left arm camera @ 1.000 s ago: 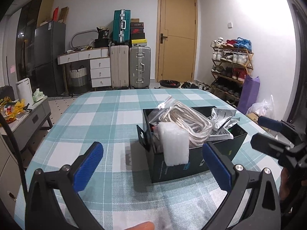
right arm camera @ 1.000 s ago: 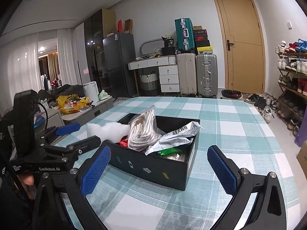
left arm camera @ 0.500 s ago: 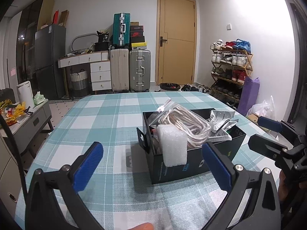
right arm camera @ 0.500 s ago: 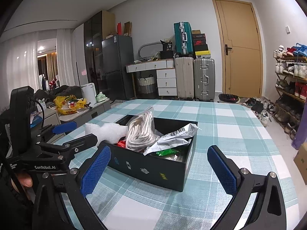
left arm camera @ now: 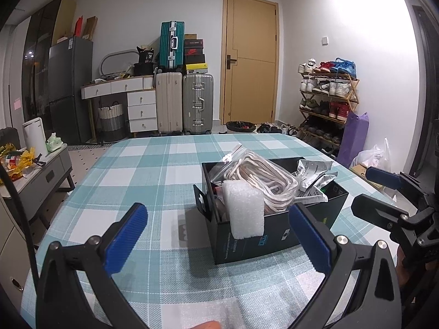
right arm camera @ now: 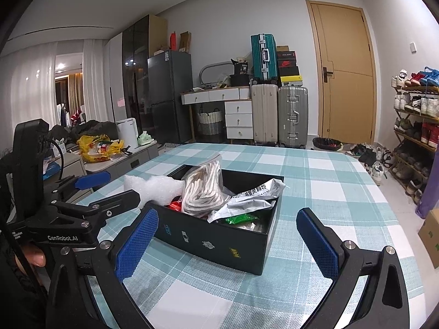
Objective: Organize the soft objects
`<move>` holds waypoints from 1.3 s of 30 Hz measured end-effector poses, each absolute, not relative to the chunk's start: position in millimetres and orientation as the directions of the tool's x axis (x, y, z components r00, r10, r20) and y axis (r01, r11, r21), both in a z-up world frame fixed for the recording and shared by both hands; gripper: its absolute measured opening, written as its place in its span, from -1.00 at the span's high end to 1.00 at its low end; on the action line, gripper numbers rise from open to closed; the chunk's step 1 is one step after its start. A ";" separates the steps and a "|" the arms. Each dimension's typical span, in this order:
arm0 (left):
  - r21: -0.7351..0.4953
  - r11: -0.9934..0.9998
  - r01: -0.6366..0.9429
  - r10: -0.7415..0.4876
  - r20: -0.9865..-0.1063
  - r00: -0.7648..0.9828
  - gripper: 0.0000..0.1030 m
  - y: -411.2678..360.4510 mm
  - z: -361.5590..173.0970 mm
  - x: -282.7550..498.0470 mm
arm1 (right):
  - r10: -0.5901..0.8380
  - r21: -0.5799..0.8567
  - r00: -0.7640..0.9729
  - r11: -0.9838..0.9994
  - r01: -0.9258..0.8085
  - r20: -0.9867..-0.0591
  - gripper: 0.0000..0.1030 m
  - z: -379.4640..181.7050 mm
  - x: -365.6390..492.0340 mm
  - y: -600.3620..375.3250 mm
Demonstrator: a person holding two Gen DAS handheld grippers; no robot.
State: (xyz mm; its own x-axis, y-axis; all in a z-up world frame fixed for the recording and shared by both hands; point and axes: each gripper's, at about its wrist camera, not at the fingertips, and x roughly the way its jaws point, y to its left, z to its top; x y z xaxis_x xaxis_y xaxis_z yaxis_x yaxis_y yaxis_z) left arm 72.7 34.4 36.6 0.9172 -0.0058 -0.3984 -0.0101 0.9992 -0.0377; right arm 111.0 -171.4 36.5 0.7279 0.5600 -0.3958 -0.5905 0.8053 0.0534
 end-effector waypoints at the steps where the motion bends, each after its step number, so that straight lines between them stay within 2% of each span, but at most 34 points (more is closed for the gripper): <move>1: -0.037 0.999 -0.009 -0.007 -0.398 0.917 -1.00 34.6 36.3 73.3 | 0.560 0.054 0.727 0.805 -0.591 -0.396 -0.99 36.4 111.0 -171.5; 39: -0.036 0.999 -0.009 -0.006 -0.395 0.918 -1.00 34.0 36.5 73.1 | 0.563 0.065 0.723 0.805 -0.590 -0.400 -0.99 37.7 109.9 -171.3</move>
State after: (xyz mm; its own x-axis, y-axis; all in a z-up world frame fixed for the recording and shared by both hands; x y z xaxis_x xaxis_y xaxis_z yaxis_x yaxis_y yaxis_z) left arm 73.1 34.0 36.5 0.9184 -0.0057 -0.3955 -0.0094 0.9993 -0.0363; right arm 109.9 -171.3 37.7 0.7235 0.5629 -0.3997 -0.5901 0.8047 0.0652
